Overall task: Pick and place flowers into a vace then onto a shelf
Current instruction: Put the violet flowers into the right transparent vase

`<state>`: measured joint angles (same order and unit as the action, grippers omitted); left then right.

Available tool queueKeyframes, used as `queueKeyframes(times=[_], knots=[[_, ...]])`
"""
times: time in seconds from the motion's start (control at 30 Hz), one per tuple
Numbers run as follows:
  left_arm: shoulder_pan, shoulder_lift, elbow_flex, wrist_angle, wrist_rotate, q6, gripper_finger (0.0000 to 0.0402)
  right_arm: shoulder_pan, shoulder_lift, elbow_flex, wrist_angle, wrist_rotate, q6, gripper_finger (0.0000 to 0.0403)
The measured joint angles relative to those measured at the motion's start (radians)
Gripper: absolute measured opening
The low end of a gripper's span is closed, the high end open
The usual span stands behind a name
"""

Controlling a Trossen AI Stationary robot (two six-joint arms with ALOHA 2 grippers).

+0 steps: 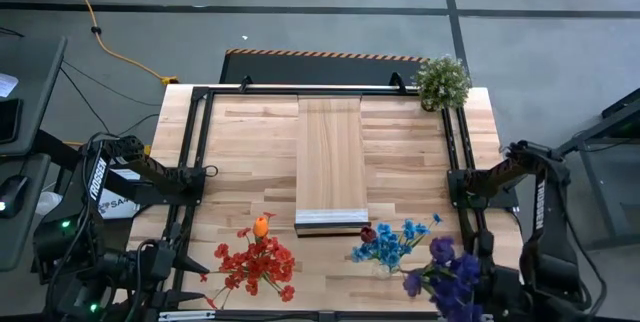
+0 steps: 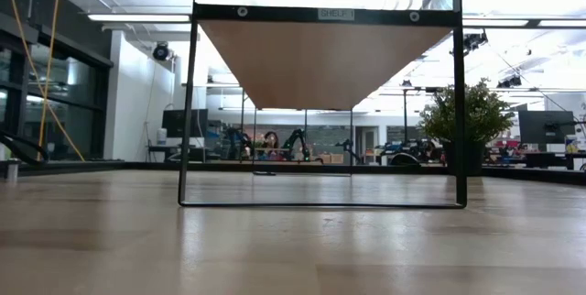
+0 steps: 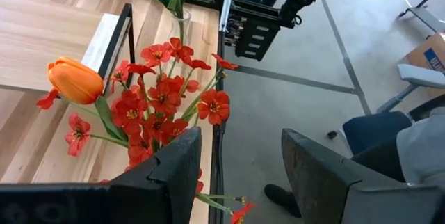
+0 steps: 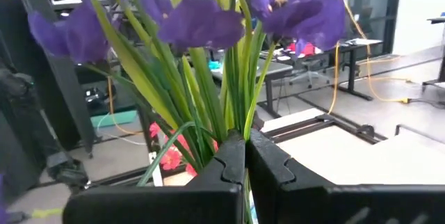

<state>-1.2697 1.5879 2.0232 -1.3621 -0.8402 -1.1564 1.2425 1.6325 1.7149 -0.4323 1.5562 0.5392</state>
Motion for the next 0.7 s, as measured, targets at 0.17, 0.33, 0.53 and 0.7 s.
queueKeyframes(times=[0.17,0.33,0.53,0.7], knots=[[0.000,0.000,0.000,0.000,0.020,0.000,0.0232,0.000,0.000,-0.048,0.008,-0.024,0.066,0.0000],[0.000,0.000,0.000,0.000,0.023,0.000,0.0232,0.024,0.000,-0.063,0.053,-0.008,0.063,0.0000],[0.000,0.000,0.000,0.010,0.023,0.000,0.0232,0.014,0.006,-0.063,0.047,-0.026,0.066,0.0000],[0.000,0.000,0.000,0.009,0.022,0.000,0.0232,-0.007,0.005,-0.063,-0.002,-0.078,0.116,0.0000]])
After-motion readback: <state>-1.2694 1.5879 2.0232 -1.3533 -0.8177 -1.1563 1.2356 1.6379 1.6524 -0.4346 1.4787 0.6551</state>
